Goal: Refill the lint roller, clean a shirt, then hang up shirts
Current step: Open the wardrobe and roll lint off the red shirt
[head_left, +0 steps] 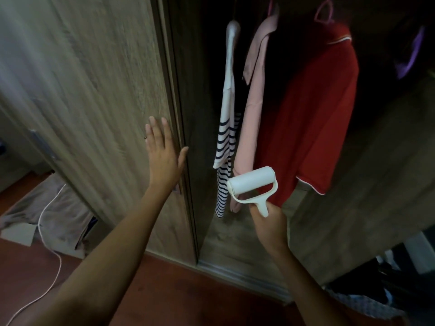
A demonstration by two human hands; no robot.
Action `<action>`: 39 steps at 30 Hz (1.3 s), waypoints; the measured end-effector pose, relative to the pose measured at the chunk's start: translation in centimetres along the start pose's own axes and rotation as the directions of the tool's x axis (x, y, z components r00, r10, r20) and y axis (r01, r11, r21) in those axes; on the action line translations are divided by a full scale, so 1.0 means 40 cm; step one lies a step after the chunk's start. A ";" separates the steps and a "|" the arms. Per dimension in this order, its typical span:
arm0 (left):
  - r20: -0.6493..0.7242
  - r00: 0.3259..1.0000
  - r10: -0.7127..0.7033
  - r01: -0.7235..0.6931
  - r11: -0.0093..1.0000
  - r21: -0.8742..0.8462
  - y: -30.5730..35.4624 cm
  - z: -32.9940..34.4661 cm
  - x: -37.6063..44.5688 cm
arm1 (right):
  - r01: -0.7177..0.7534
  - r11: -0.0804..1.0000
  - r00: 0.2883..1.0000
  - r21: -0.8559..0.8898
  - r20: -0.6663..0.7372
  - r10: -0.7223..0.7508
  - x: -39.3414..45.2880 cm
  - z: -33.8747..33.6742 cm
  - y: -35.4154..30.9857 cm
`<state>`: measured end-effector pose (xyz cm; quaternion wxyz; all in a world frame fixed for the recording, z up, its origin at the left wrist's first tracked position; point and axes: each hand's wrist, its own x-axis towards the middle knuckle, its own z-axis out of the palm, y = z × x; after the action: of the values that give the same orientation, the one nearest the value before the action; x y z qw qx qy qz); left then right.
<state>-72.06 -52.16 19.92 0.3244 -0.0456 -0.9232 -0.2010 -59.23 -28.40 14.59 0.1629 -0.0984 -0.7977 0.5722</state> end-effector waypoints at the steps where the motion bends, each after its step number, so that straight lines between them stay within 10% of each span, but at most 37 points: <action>1: -0.010 1.000 0.020 -0.020 0.999 -0.047 0.017 0.000 -0.013 | 0.004 1.000 1.000 0.016 -0.012 -0.004 0.002 -0.009 -0.005; 11: -0.184 0.929 0.320 -0.369 0.808 -0.460 0.430 -0.013 0.056 | 0.068 0.940 0.970 0.334 -0.242 0.016 0.100 -0.270 -0.140; 18: -0.074 0.969 0.234 -0.228 0.746 -0.625 0.718 0.045 0.149 | 0.003 0.925 0.925 0.379 -0.354 0.142 0.235 -0.436 -0.055; 26: 0.097 0.991 0.088 -0.044 0.922 -0.384 0.836 0.092 0.195 | -0.055 0.911 0.946 0.409 -0.271 0.179 0.368 -0.478 -0.013; 39: -0.208 0.971 -0.114 0.070 0.976 -0.208 0.619 -0.012 0.172 | -0.028 0.839 0.998 0.544 0.055 -0.003 0.496 -0.346 -0.131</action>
<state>-71.86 -30.01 32.98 0.4081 -0.0123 -0.8582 -0.3112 -72.32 -11.10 26.50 0.1590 -0.0380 -0.6059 0.7785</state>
